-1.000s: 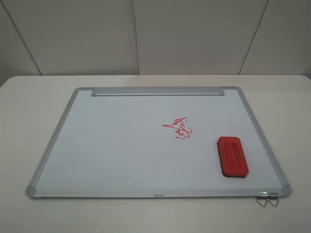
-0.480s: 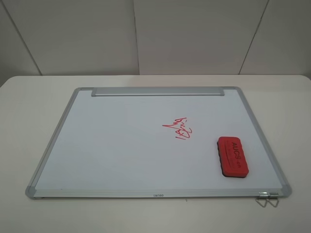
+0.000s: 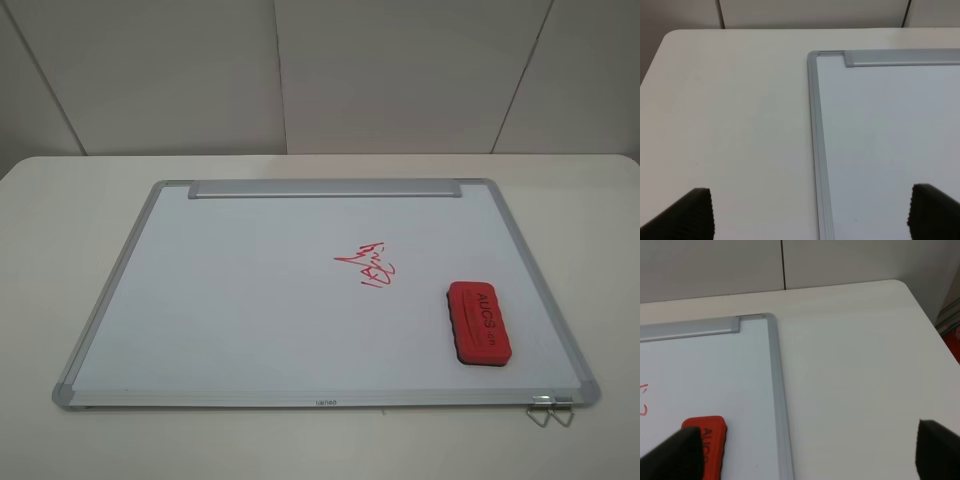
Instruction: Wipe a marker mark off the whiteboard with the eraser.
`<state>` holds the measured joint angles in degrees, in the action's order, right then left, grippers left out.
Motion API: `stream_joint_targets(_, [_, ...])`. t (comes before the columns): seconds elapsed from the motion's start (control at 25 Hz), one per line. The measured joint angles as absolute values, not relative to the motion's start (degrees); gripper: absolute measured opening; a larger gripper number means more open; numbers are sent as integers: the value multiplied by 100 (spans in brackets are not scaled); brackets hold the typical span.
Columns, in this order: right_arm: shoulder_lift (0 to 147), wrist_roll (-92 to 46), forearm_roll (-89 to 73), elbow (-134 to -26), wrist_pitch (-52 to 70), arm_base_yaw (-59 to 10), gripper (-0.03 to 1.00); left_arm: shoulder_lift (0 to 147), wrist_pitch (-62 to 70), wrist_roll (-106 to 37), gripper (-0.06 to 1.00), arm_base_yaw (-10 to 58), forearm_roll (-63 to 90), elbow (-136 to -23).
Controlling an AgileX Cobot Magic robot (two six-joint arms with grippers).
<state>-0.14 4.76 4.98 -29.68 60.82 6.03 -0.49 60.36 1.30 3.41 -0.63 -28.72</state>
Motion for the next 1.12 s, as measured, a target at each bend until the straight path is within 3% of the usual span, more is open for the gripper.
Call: stream_joint_targets(1.12, [-14,471,486,-2968,6082,603,75,-49,6036,130,77,341,-63,-2872])
